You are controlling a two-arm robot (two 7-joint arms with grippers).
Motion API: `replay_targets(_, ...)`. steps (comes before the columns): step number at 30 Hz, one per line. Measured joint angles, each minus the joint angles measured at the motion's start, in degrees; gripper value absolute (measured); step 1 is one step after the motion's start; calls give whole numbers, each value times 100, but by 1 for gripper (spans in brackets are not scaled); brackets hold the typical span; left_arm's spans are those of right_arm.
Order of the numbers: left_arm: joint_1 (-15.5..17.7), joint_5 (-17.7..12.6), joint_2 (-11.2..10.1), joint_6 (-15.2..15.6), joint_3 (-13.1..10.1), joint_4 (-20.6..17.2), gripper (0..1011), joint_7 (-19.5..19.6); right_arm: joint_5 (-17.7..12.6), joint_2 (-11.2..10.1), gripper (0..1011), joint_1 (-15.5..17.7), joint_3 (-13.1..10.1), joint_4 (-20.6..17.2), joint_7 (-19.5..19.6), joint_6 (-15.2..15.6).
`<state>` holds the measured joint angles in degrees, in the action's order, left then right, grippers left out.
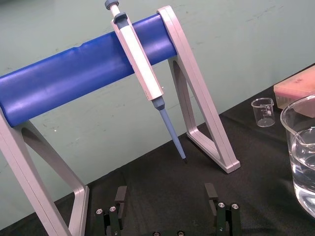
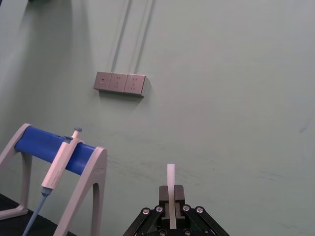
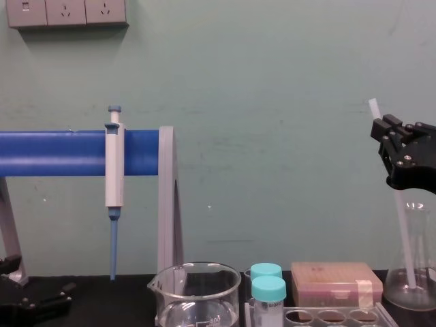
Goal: Pick up the stirring rod with one hand, then place it down.
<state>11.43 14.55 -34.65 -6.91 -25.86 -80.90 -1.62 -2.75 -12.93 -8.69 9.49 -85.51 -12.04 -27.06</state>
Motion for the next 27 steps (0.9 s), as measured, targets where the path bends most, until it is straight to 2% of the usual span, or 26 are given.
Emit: replay_targets(27, 0, 0, 0, 0, 0, 0, 1000, 0, 0, 0, 66, 0, 0, 0, 0, 0)
